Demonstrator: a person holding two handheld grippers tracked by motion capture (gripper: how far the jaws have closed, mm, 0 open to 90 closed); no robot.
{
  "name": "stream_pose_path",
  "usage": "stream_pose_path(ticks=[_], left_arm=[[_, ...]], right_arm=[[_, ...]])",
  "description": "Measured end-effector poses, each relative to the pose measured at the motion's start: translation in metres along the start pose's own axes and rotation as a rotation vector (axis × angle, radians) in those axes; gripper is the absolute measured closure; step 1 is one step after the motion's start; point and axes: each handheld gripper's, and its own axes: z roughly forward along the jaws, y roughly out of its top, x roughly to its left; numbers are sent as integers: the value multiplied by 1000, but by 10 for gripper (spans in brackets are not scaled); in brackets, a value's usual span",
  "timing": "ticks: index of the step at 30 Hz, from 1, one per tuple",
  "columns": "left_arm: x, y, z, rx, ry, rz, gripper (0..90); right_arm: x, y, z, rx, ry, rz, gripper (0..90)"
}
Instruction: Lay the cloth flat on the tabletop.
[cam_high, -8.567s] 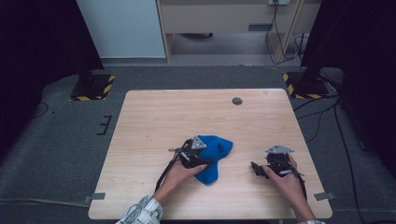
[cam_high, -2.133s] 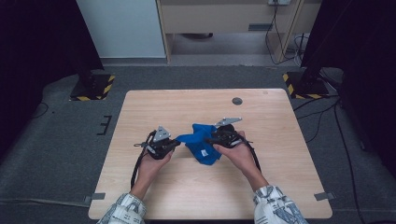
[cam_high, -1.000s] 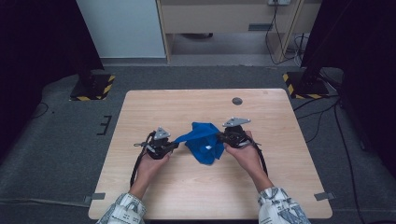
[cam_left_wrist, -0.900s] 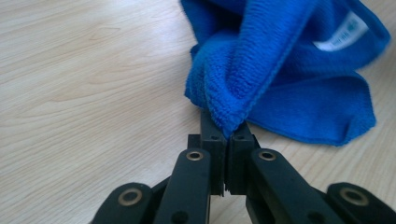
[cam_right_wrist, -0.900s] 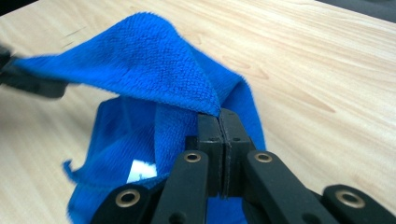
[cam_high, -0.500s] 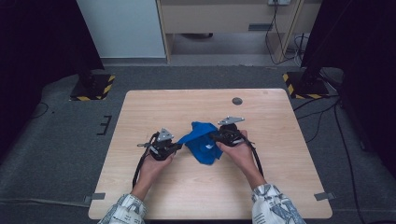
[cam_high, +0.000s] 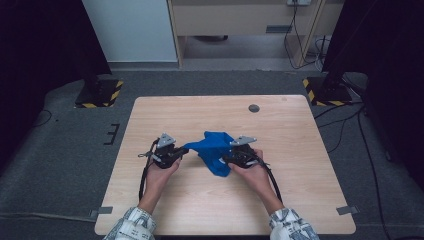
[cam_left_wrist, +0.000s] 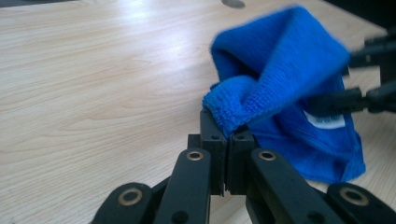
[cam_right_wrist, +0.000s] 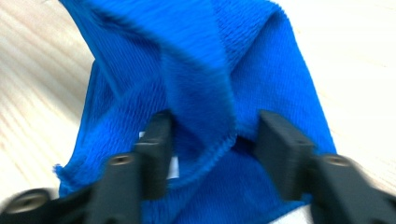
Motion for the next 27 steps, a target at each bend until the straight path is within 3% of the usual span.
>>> stream_pose_path(ticks=[3, 6, 13, 20, 25, 27], left_arm=[[3, 0, -3, -6, 4, -11, 880], [3, 2, -5, -3, 10, 1, 880], [-7, 6, -4, 14, 9, 46, 880], [-26, 22, -17, -8, -6, 88, 879], [-28, 34, -11, 23, -20, 79, 879], [-25, 37, 1, 66, -4, 90, 878]], right_arm=[[-6, -6, -7, -13, 1, 23, 738], [-14, -7, -16, -26, 3, 40, 832], [-27, -5, -43, -72, 16, 48, 835], [-29, 2, -91, -105, 60, -2, 841], [-41, 8, -93, -76, 60, -36, 838], [-56, 12, -79, -51, 58, -15, 839]])
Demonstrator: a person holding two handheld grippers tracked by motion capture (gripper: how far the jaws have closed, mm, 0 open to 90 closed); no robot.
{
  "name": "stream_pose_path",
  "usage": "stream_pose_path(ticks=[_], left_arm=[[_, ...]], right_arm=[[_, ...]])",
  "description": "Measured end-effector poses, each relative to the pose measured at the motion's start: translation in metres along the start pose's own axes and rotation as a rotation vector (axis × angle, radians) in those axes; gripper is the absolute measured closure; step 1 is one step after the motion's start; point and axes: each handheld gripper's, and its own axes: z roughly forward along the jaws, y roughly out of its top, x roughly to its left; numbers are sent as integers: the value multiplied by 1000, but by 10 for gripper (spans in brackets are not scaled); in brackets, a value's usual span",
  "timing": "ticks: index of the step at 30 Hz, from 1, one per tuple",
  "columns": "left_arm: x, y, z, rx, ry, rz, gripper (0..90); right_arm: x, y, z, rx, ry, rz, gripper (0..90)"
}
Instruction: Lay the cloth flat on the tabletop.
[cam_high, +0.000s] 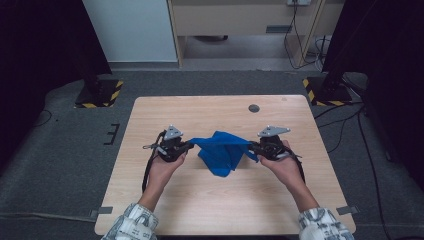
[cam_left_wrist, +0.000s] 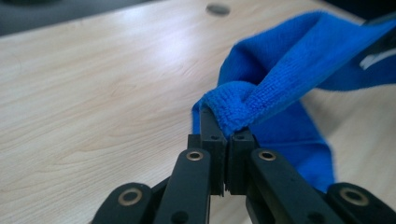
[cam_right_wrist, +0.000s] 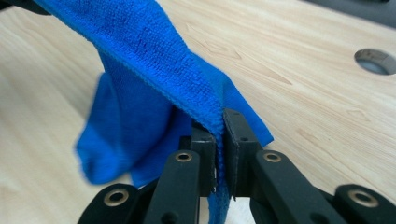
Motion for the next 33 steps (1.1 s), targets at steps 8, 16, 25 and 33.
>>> stream_pose_path(ticks=[8, 16, 25, 33], left_arm=[[23, -10, 47, 164, 45, 19, 878], [24, -28, 53, 159, 21, -3, 877], [23, -27, 47, 128, 18, -23, 877], [23, -27, 47, 122, 12, -35, 877]], right_arm=[[-22, -10, 49, 95, -4, 11, 851], [-28, -20, 70, 115, -23, 41, 758], [-23, -33, 34, 36, -61, 55, 380], [-25, -57, 17, 27, -46, 77, 336]])
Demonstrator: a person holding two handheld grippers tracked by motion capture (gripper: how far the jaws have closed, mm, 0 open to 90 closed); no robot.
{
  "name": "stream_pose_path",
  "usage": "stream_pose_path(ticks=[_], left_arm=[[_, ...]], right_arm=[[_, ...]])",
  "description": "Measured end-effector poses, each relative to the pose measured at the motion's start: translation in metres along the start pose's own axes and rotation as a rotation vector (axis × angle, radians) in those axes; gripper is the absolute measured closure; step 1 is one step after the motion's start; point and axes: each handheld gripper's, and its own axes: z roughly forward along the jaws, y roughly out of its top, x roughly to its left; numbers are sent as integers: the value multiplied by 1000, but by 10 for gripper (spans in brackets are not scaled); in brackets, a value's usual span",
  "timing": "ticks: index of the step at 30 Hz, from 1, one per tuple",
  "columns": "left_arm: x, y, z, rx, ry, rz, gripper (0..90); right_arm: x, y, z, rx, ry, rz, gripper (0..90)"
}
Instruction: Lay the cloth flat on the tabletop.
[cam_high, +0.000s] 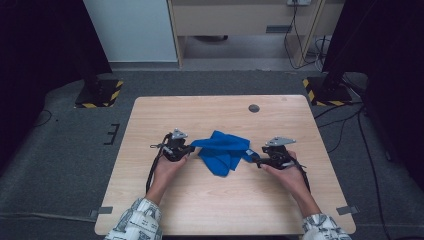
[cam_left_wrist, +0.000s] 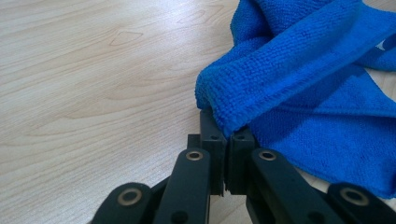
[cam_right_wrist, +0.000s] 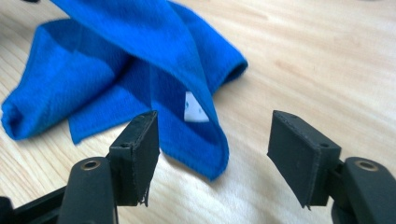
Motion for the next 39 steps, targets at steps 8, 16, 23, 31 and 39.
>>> stream_pose_path(ticks=[8, 16, 23, 31, 39], left_arm=[[5, -3, 0, -5, 12, -18, 875], [12, -7, -1, -4, 21, -42, 875], [16, -8, -3, -9, 18, -60, 875], [9, -9, -3, 7, 8, -22, 875], [-2, -10, -3, 25, -13, 20, 872]], right_arm=[[-4, -8, 8, 7, 11, 34, 408], [5, -7, 14, 10, 18, 0, 596], [6, -10, 15, 25, 13, -20, 800], [4, -11, 10, 12, 19, -13, 884], [-2, -11, -11, -3, 17, -10, 886]])
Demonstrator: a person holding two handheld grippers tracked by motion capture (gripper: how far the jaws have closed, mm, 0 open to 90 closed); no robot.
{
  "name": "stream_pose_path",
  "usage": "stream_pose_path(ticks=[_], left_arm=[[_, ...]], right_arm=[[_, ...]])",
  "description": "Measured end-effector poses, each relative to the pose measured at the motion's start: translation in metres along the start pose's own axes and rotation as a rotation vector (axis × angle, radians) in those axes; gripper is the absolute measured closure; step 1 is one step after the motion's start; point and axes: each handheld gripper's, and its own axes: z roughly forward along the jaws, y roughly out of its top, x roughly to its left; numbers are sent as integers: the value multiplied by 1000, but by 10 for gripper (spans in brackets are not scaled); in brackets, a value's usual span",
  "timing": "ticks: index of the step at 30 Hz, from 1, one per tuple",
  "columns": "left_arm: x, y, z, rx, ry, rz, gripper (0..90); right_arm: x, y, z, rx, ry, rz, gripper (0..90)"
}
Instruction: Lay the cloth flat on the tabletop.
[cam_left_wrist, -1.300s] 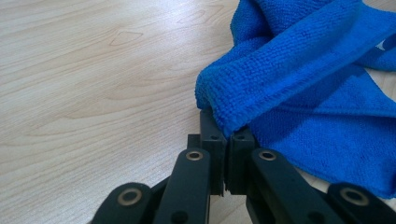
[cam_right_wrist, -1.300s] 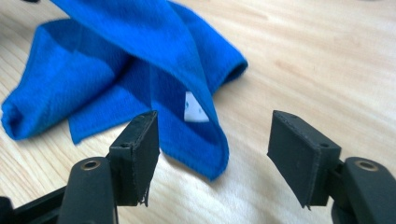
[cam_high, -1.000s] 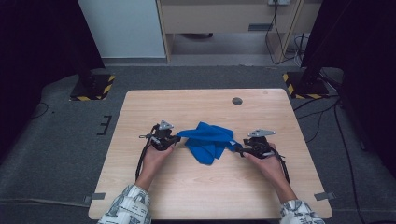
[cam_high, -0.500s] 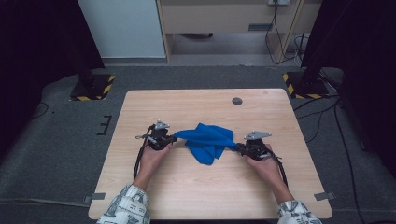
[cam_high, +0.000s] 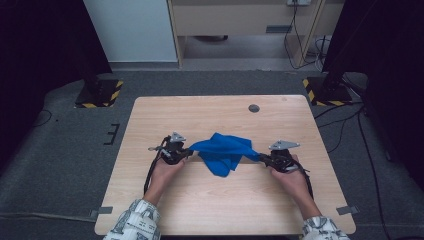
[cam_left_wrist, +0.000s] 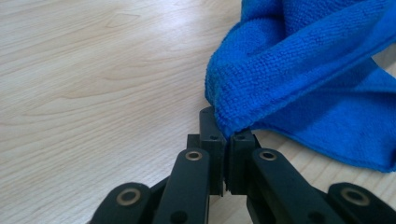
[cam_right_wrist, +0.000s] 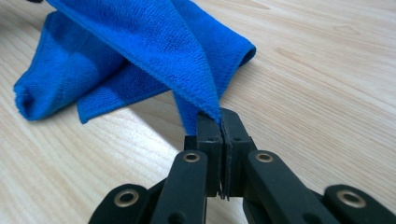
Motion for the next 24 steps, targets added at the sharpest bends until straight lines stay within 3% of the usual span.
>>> stream_pose_path(ticks=[14, 24], left_arm=[[-22, 5, 0, -3, -35, 59, 869], [-31, -4, -20, -48, -57, 34, 866]], right_arm=[[0, -11, -40, -24, -20, 5, 885], [6, -8, -56, -66, -18, -16, 885]])
